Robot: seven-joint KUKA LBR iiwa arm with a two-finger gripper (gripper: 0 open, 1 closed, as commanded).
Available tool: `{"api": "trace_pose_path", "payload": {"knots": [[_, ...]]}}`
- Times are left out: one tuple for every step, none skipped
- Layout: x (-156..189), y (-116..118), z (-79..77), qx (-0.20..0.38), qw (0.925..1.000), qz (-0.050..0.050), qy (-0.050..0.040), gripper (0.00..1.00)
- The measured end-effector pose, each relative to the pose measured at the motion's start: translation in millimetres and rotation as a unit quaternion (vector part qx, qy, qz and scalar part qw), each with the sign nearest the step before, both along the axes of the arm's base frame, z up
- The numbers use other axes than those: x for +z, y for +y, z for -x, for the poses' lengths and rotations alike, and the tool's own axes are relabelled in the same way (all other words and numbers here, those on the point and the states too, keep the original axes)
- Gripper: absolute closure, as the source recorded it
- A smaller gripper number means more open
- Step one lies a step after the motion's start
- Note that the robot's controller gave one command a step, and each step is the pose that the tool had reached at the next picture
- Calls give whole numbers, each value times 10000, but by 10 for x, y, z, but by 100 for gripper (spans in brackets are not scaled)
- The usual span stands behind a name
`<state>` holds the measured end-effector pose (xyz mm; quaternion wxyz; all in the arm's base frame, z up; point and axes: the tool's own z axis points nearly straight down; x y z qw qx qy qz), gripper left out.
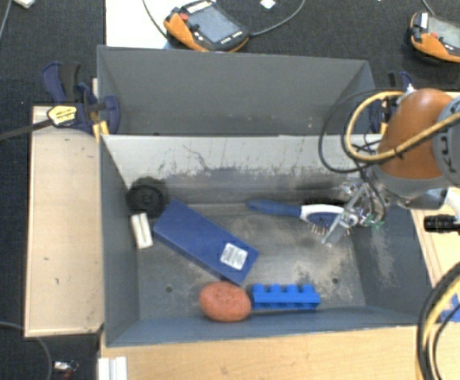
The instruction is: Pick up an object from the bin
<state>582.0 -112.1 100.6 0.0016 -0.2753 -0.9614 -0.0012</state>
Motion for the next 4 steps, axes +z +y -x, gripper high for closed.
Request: {"api": "trace_pose_path", "payload": {"knots": [[-300,-70,-51,675,9977,32,-71,0],[-309,194,4,374,9993,-2,8,100],[-309,194,4,378,9993,-2,8,100],[-151,198,37,384,9992,-11,53,100]]}}
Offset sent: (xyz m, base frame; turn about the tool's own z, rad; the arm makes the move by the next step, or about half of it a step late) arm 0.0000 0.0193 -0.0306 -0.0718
